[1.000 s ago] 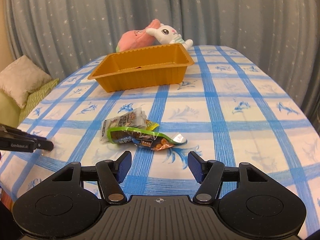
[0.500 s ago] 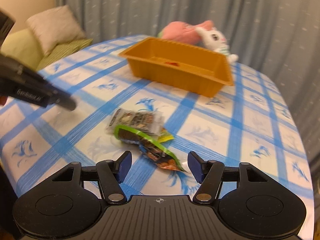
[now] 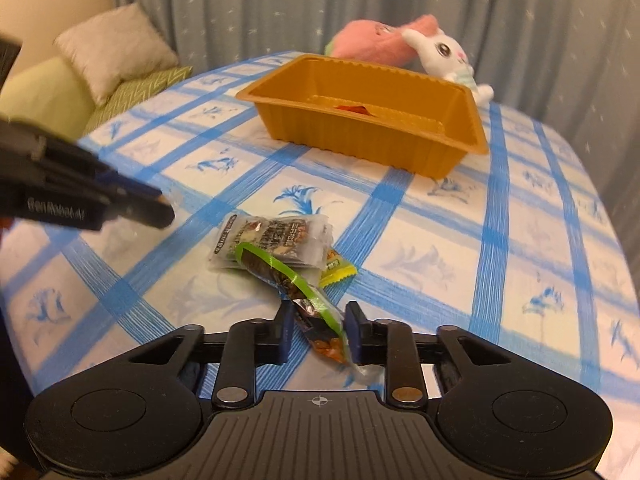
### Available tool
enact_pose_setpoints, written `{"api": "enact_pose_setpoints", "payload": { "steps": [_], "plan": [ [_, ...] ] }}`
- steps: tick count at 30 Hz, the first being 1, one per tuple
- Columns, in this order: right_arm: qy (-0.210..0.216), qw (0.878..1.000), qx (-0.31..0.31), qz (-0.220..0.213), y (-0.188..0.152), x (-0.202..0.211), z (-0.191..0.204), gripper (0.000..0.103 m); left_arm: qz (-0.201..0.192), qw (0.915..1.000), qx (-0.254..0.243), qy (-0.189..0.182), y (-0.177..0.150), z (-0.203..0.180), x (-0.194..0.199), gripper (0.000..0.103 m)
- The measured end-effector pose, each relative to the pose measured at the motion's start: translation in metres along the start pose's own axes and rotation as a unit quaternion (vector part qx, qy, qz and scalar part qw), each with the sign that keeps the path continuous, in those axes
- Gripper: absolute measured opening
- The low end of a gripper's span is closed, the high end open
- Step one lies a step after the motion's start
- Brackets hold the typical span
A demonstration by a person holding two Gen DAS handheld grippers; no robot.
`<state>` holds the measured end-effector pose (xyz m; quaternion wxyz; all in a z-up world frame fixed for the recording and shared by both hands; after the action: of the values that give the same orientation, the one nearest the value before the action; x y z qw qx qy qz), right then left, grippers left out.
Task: Organize snacks
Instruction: 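Grasp the small brown candy with the left tool while the right tool grasps a green packet, then lift the green packet with the right tool while the left tool holds the brown candy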
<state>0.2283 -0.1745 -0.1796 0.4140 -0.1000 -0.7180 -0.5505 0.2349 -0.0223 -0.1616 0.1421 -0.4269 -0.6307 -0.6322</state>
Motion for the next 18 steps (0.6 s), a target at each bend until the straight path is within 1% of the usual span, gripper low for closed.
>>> {"api": "enact_pose_setpoints", "payload": {
  "steps": [2,4,5,7,8,11,13,16,18],
  "plan": [
    [0.024,0.998,-0.051,0.011,0.000,0.005,-0.005,0.024,0.000,1.0000,-0.001,-0.001,0.000,-0.002,0.000,0.018],
    [0.048,0.993,-0.107,0.024,-0.001,0.008,-0.012,0.023,0.000,1.0000,-0.003,-0.002,0.000,-0.004,0.000,0.018],
    [0.059,0.988,-0.137,0.031,-0.002,0.010,-0.015,0.022,0.001,1.0000,-0.004,-0.002,0.000,-0.004,0.000,0.018],
    [0.076,0.976,-0.201,0.043,-0.006,0.012,-0.027,0.022,0.001,1.0000,-0.005,-0.003,-0.001,-0.006,0.000,0.018],
    [0.075,0.970,-0.225,0.047,-0.008,0.012,-0.034,0.022,0.000,1.0000,-0.005,-0.003,-0.001,-0.006,0.000,0.018],
    [0.071,0.958,-0.276,0.042,-0.009,0.012,-0.054,0.023,-0.003,1.0000,-0.004,-0.004,0.001,-0.008,0.001,0.018],
    [0.066,0.953,-0.295,0.029,-0.007,0.014,-0.065,0.023,-0.004,1.0000,-0.004,-0.007,0.003,-0.011,0.001,0.018],
    [0.063,0.942,-0.329,0.021,-0.005,0.015,-0.081,0.023,-0.005,0.9999,-0.007,-0.010,0.006,-0.016,-0.001,0.018],
    [0.043,0.940,-0.338,0.019,-0.008,0.014,-0.093,0.023,-0.006,0.9999,-0.009,-0.013,0.008,-0.020,-0.003,0.018]
  ]
}}
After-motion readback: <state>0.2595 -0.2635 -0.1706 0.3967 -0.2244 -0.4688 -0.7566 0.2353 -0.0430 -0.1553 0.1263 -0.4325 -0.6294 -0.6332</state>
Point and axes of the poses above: each gripper's, at about its wrist camera, not at the fingertips, and x roughly against the way its jaws point, z to its left, y to its top, the point moved 10 cm from there along -x, roughly the way its jaws point, and after that the axes turned 6 degrees about -y, right-handed, at the moved point
